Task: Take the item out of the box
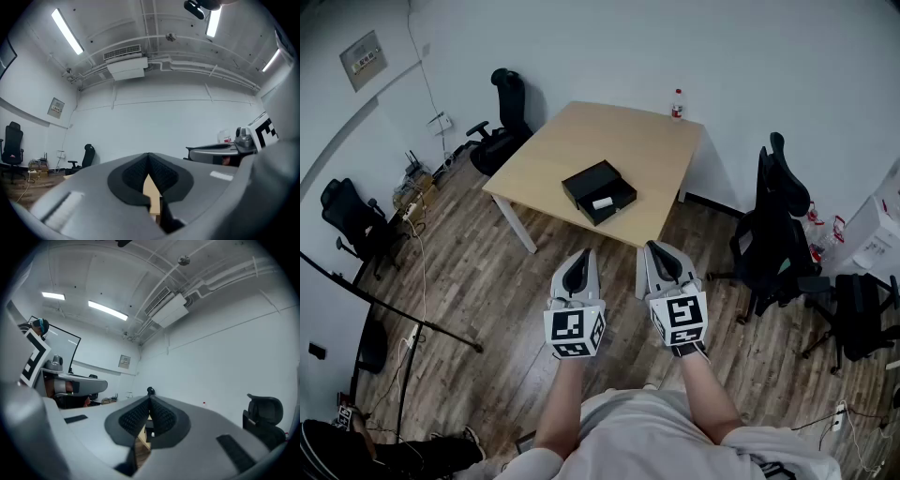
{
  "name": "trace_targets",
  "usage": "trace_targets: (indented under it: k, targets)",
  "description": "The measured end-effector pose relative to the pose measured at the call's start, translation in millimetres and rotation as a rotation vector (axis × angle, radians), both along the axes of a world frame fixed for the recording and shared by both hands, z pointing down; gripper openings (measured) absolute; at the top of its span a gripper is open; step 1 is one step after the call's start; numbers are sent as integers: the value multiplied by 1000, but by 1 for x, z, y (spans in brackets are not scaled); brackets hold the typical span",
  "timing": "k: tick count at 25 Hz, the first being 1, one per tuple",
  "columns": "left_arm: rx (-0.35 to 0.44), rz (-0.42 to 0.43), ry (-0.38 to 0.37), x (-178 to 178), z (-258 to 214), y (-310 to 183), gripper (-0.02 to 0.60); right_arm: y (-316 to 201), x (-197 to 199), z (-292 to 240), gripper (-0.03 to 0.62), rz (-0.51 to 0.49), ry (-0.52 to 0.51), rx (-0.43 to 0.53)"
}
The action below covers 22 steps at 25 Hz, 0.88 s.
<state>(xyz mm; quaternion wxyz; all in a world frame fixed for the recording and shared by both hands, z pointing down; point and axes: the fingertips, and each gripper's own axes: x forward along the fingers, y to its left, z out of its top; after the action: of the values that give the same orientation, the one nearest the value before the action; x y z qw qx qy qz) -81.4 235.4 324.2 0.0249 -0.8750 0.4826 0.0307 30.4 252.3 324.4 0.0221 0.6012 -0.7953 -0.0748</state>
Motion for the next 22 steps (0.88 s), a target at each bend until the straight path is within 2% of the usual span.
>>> trace_targets:
  k: [14, 22]
  targets:
    - [2, -5, 12, 44, 2, 19, 6, 28, 46, 11, 12, -18, -26, -11]
    - [-43, 2, 5, 71, 22, 20, 6, 29, 78, 29, 12, -8, -73, -54]
